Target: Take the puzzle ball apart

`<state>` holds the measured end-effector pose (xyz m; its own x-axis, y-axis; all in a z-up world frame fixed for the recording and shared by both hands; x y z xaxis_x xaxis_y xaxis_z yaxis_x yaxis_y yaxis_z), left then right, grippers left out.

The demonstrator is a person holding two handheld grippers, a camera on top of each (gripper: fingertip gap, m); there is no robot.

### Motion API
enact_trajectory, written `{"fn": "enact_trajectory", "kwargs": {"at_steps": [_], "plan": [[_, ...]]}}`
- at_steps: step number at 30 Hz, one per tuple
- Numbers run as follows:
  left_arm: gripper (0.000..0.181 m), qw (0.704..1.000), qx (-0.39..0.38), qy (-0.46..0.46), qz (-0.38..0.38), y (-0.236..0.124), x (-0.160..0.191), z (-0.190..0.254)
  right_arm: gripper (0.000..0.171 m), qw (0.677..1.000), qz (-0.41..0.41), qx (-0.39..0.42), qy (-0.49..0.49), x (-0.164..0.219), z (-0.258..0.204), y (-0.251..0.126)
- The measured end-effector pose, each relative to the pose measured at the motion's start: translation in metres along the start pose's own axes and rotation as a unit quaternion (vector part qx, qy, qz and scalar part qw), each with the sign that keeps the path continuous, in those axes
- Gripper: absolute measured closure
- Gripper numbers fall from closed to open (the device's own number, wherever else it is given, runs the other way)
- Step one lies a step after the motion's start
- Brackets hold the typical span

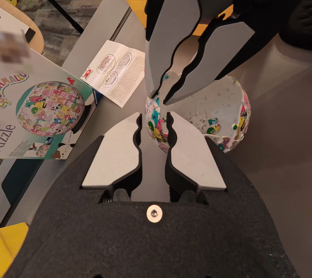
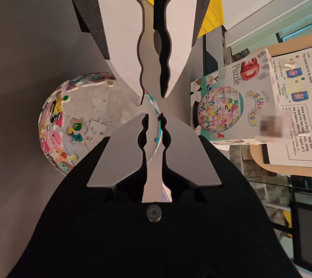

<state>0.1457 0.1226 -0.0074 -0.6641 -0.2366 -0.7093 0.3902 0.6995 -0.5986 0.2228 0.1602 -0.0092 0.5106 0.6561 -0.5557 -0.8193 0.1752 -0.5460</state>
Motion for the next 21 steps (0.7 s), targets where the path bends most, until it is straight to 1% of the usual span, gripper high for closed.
{"fn": "enact_trajectory", "kwargs": {"at_steps": [2,4,9,18,21], "plan": [[0.160,1.000,0.004,0.006,0.002,-0.0020,0.0008,0.0021,0.164,1.000,-0.006,0.018,-0.013,-0.0009,0.0019,0.0008],[0.167,1.000,0.008,0.014,0.005,-0.0027,0.0007,0.0047,0.165,0.999,-0.004,0.025,-0.026,-0.0016,0.0016,0.0010],[0.167,1.000,0.006,0.017,0.016,-0.0016,0.0013,0.0052,0.165,0.998,-0.006,0.034,-0.046,-0.0041,-0.0002,0.0026],[0.169,0.999,-0.014,0.028,0.017,0.0007,0.0048,0.0068,0.165,0.999,0.001,0.011,0.040,-0.0011,0.0045,0.0063],[0.170,1.000,-0.009,0.014,0.019,0.0006,0.0058,0.0043,0.166,1.000,-0.005,0.020,0.022,-0.0016,0.0042,0.0071]]}}
Point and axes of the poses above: each gripper's, where its closed fingertips meet, y out along the fingers, x out of its underside, z = x × y across the jaws, the point moved 6 cm from there along -y, back along the fingers, and after that the axes turned 1 degree about -x, right-handed, at the moved point
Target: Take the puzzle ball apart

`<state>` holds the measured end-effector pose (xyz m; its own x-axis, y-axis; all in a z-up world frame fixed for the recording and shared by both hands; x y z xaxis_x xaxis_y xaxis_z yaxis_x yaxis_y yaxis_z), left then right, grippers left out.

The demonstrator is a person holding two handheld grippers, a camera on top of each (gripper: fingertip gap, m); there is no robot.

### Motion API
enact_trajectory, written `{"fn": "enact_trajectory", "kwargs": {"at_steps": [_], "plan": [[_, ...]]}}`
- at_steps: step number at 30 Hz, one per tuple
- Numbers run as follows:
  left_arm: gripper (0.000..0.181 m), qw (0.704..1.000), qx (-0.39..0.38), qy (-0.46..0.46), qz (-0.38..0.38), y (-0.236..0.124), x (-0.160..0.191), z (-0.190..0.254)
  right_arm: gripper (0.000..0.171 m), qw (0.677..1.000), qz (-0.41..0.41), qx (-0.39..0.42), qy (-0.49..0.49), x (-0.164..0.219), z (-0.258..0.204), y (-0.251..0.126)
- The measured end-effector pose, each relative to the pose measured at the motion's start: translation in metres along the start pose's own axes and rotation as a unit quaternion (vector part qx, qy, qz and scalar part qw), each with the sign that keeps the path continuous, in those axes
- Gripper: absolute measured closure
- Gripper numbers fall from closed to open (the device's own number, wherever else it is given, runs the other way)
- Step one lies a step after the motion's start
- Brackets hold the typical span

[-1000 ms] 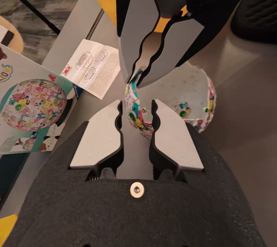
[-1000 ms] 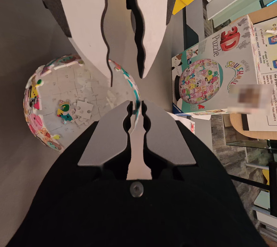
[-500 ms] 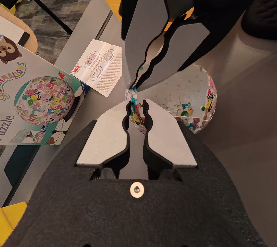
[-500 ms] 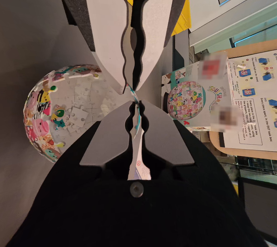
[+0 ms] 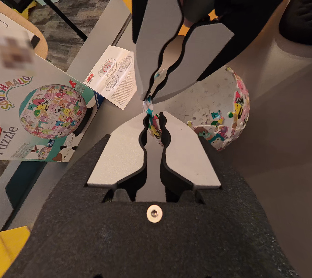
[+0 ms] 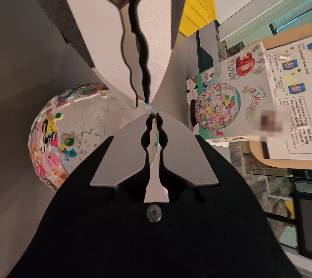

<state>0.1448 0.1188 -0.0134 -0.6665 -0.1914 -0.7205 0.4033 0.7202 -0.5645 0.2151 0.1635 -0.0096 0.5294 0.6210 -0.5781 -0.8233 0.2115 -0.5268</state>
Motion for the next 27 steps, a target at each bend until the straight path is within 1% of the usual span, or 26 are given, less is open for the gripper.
{"fn": "enact_trajectory", "kwargs": {"at_steps": [1,3,4,7,9,15,18,20,21,23,25,27], "plan": [[0.169,1.000,0.007,-0.012,0.002,0.000,0.000,0.000,0.166,1.000,-0.003,0.004,-0.019,0.000,-0.001,-0.001],[0.156,1.000,-0.001,-0.027,0.004,-0.003,0.002,-0.005,0.166,0.999,-0.006,0.008,-0.041,-0.001,-0.003,-0.002],[0.154,1.000,-0.002,-0.027,0.005,-0.004,0.003,-0.006,0.165,0.999,-0.007,0.007,-0.041,-0.002,-0.003,-0.001],[0.172,0.999,0.028,-0.020,0.028,-0.008,0.002,0.000,0.165,0.999,-0.007,0.007,-0.035,-0.002,-0.002,0.000],[0.174,0.999,0.027,-0.013,0.034,-0.006,0.002,0.000,0.165,0.999,-0.007,0.008,-0.037,-0.002,-0.002,0.000],[0.173,0.999,0.038,-0.008,0.037,-0.003,0.002,0.001,0.167,1.000,-0.011,0.013,-0.013,-0.001,0.001,0.001],[0.174,0.999,0.026,0.005,0.027,-0.003,0.002,-0.001,0.167,1.000,-0.013,0.014,0.000,0.000,0.002,0.002],[0.169,1.000,0.020,0.000,0.023,-0.004,0.003,-0.004,0.167,1.000,-0.016,0.019,-0.002,0.001,0.003,0.003],[0.164,0.999,0.016,-0.005,0.028,-0.005,0.003,-0.007,0.167,1.000,-0.016,0.020,0.000,0.002,0.004,0.003],[0.163,0.998,0.028,-0.027,0.048,-0.012,0.001,-0.013,0.166,1.000,-0.010,0.018,-0.002,0.002,0.003,0.002],[0.162,0.993,0.054,-0.063,0.080,-0.021,-0.004,-0.021,0.165,1.000,-0.004,0.012,0.001,0.003,0.003,0.002],[0.162,0.990,0.070,-0.084,0.094,-0.024,-0.009,-0.029,0.158,1.000,-0.004,0.006,0.004,0.004,0.002,0.000]]}}
Point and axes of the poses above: each gripper's, where its closed fingertips meet, y out along the fingers, x out of its underside, z = x × y across the jaws, the point moved 6 cm from there along -y, back along the fingers, and after that the axes turned 1 degree about -x, right-handed, at the moved point
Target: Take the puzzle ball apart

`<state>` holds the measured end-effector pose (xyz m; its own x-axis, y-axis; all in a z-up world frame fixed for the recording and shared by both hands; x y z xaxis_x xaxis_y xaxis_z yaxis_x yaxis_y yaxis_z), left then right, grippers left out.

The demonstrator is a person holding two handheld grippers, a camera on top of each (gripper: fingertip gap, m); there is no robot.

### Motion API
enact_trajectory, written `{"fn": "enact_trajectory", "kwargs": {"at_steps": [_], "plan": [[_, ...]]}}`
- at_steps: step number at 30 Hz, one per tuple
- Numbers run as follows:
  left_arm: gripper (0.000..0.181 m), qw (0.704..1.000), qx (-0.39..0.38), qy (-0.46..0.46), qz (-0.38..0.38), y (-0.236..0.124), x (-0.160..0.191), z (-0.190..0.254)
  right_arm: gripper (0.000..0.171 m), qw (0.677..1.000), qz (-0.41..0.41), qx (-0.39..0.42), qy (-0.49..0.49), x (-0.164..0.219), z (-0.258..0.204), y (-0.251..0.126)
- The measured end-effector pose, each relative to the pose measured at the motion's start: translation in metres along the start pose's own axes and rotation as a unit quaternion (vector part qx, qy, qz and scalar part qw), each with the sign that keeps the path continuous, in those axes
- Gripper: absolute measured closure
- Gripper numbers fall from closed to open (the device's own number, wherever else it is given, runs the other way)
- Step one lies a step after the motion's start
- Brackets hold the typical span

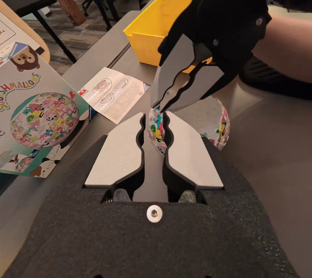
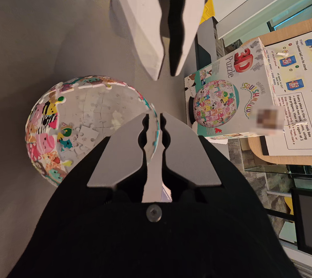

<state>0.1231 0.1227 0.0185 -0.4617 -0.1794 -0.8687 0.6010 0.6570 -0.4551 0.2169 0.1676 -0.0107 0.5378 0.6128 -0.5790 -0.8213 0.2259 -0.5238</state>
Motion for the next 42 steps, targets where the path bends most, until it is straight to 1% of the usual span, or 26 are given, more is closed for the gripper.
{"fn": "enact_trajectory", "kwargs": {"at_steps": [4,8,10,12,14,18,20,26,34,38,42], "plan": [[0.158,0.999,-0.002,0.034,-0.030,0.014,-0.008,-0.002,0.154,1.000,0.009,-0.008,0.022,0.003,0.002,-0.009],[0.158,0.988,-0.004,0.104,-0.112,0.036,-0.009,0.005,0.153,0.997,0.006,-0.040,0.064,0.013,0.001,-0.009],[0.158,0.981,-0.017,0.134,-0.138,0.044,-0.010,0.004,0.154,0.997,0.007,-0.040,0.070,0.018,0.002,-0.008],[0.159,0.976,-0.014,0.144,-0.161,0.049,-0.010,0.004,0.154,0.997,-0.001,-0.035,0.074,0.022,0.003,-0.008],[0.160,0.972,0.000,0.147,-0.185,0.054,-0.009,0.005,0.160,0.996,0.003,-0.031,0.081,0.024,0.004,-0.009],[0.165,0.965,0.007,0.157,-0.212,0.059,-0.009,0.006,0.164,0.997,0.006,-0.015,0.074,0.025,0.005,-0.012],[0.172,0.962,0.012,0.161,-0.221,0.061,-0.008,0.007,0.164,0.998,0.003,-0.006,0.066,0.024,0.004,-0.012],[0.177,0.957,-0.018,0.182,-0.224,0.064,-0.009,0.007,0.167,0.999,0.000,0.023,0.031,0.025,0.002,-0.013],[0.178,0.960,-0.032,0.187,-0.206,0.064,-0.005,0.008,0.168,0.999,0.004,0.038,0.019,0.025,0.001,-0.013],[0.178,0.960,-0.028,0.177,-0.215,0.064,-0.005,0.008,0.168,0.999,0.005,0.033,0.023,0.025,0.001,-0.012],[0.179,0.954,-0.032,0.190,-0.229,0.066,-0.004,0.006,0.167,0.999,0.001,0.028,0.033,0.027,0.003,-0.012]]}}
Point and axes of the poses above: each gripper's, where its closed fingertips meet, y out along the fingers, x out of its underside, z = x × y across the jaws, the point moved 6 cm from there along -y, back along the fingers, and after that the axes turned 1 degree about -x, right-handed, at the moved point
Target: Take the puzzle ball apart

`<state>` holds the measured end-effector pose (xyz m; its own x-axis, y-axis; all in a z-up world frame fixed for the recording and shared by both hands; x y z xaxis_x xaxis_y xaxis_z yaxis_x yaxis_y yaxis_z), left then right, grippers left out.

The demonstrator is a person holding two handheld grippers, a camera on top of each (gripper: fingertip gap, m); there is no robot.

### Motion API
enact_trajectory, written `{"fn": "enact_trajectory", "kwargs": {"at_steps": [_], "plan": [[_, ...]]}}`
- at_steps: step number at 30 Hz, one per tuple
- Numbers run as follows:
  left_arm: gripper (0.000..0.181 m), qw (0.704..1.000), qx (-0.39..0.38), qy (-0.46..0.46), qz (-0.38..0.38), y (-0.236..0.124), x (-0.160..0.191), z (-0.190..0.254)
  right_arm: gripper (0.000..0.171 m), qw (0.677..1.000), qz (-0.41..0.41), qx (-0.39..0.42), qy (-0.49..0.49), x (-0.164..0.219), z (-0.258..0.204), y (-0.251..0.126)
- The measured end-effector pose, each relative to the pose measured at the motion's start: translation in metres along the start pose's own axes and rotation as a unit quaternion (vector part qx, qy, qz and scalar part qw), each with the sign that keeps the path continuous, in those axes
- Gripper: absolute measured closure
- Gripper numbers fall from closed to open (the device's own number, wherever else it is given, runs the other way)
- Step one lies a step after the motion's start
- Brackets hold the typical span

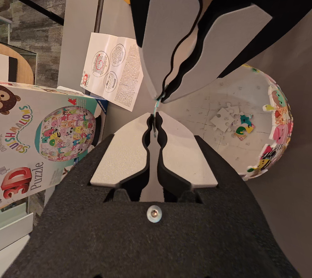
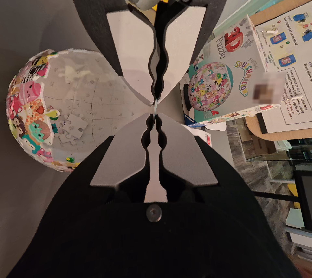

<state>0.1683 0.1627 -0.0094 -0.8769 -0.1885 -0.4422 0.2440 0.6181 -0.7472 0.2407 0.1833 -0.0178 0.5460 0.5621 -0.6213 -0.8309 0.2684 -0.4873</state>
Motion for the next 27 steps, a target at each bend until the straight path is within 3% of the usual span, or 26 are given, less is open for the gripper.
{"fn": "enact_trajectory", "kwargs": {"at_steps": [17,27], "plan": [[0.179,0.998,0.001,0.052,-0.035,0.0075,-0.0040,-0.0027,0.168,0.999,0.011,-0.019,0.030,0.0066,0.0050,-0.0001],[0.178,1.000,0.014,0.018,-0.010,0.0063,-0.0013,-0.0043,0.167,1.000,0.021,-0.009,0.006,0.0052,0.0035,-0.0011]]}}
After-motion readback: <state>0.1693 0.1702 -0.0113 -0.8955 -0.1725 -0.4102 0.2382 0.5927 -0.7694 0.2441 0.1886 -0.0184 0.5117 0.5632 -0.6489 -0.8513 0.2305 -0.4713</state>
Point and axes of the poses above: each gripper's, where its closed fingertips meet, y out along the fingers, x out of its underside, z = x × y across the jaws, the point moved 6 cm from there along -y, back along the fingers, and after that the axes turned 1 degree about -x, right-handed, at the moved point
